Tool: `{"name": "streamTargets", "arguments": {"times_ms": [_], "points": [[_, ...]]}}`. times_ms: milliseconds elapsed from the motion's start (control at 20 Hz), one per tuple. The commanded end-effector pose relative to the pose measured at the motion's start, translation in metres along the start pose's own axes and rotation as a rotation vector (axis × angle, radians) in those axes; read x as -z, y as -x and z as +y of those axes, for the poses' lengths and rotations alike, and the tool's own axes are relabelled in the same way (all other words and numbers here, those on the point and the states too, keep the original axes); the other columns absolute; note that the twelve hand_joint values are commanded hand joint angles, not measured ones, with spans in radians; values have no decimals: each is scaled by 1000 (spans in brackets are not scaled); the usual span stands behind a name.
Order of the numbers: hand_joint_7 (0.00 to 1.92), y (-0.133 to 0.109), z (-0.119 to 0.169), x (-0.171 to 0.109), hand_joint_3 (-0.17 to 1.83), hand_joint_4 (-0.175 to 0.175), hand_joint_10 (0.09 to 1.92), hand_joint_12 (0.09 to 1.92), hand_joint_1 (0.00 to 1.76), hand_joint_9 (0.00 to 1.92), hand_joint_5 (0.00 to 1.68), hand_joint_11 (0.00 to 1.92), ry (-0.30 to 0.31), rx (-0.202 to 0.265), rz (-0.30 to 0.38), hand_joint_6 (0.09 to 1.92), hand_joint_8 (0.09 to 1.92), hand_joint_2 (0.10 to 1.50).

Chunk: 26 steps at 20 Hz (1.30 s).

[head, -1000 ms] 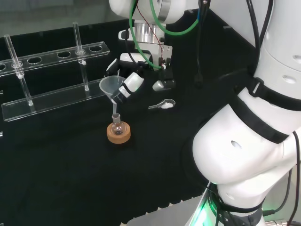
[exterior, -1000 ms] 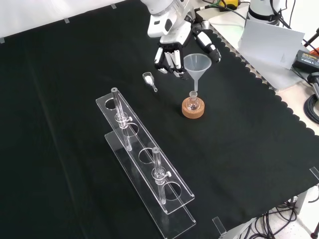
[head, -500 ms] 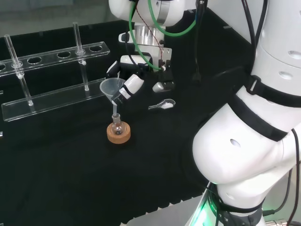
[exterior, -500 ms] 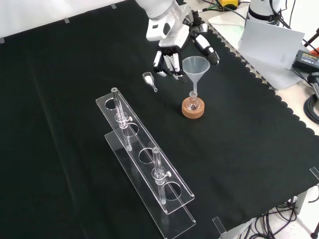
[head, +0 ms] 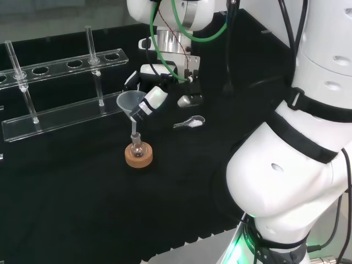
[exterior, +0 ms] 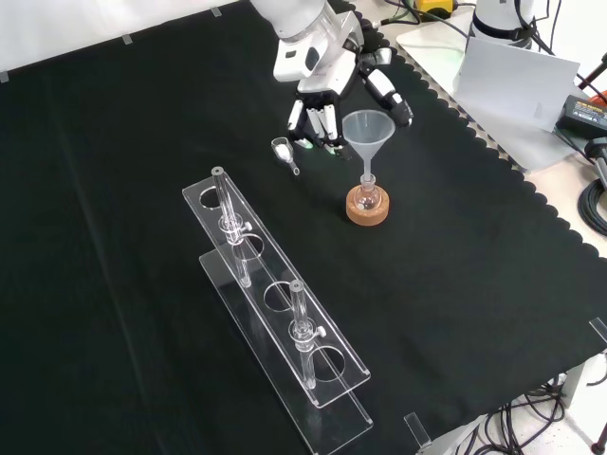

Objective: Place the funnel on the round-bottom flask.

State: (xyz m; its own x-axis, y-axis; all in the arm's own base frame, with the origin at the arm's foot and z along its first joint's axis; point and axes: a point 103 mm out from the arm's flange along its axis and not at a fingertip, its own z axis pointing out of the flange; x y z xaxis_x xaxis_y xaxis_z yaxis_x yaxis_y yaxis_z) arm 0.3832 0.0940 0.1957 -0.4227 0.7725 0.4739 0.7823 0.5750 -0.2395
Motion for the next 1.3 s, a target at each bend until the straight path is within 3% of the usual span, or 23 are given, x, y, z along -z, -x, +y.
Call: {"name": "streamTargets", "arguments": {"times_ms": [50, 500, 900, 1300], "points": [[1415, 12, 2, -2, 663, 153, 241, 1535, 933, 1143, 1159, 114, -14, -14, 9, 488, 255, 500], [1416, 19, -7, -1, 665, 150, 238, 1536, 933, 1143, 1159, 112, -12, -31, 20, 485, 251, 499], [1416, 16, -2, -21, 667, 147, 237, 1536, 933, 1143, 1159, 111, -41, -27, 39, 484, 248, 498], [1415, 15, 9, -37, 669, 142, 235, 1536, 933, 1143, 1157, 109, -35, -52, 80, 483, 245, 498]]}}
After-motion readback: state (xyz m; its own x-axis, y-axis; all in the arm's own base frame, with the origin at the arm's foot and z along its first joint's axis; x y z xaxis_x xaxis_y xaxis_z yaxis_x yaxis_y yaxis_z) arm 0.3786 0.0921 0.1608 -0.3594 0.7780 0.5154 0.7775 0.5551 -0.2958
